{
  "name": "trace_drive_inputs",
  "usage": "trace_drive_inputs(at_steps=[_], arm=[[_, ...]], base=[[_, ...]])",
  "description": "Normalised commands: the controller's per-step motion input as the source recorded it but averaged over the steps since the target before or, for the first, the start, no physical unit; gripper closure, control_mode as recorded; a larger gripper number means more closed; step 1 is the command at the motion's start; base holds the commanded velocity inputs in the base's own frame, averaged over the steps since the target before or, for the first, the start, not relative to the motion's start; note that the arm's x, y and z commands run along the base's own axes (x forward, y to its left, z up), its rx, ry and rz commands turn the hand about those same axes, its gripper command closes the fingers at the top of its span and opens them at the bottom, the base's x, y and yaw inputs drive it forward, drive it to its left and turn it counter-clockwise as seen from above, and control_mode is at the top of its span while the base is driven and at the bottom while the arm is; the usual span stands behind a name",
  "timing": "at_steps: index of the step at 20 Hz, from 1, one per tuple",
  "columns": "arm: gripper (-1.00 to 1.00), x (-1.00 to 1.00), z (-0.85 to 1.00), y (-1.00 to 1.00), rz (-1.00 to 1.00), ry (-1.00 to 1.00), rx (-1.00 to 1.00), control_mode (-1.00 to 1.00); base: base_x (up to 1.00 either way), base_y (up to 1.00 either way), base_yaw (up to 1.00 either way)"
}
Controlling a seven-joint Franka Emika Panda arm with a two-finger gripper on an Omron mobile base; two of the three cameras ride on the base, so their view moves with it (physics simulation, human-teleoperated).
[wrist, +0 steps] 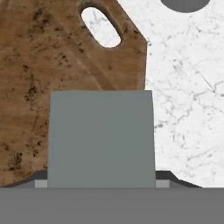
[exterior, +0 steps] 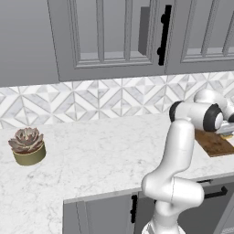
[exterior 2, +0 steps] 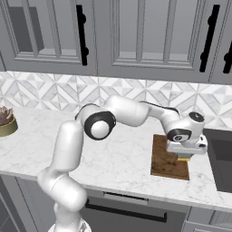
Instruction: Pick up the sponge from the counter and clean the cutting board by briefly scrubbing or pressing down on the cutting board. Once finished, release the sponge.
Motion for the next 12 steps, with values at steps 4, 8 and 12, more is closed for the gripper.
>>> trace_drive_inputs(at_steps=[4,8,12], arm=[[1.00,0.29,-0.01,0.00,0.00,0.00,0.00,-1.00],[1.00,0.06,-0.15,0.01,0.00,0.00,0.00,-1.00],[1.00,0.00,-0.27,0.03,0.00,-0.01,0.00,-1.00]], base=[[0.00,0.00,0.00],[0.00,0.00,0.00],[0.00,0.00,0.00]])
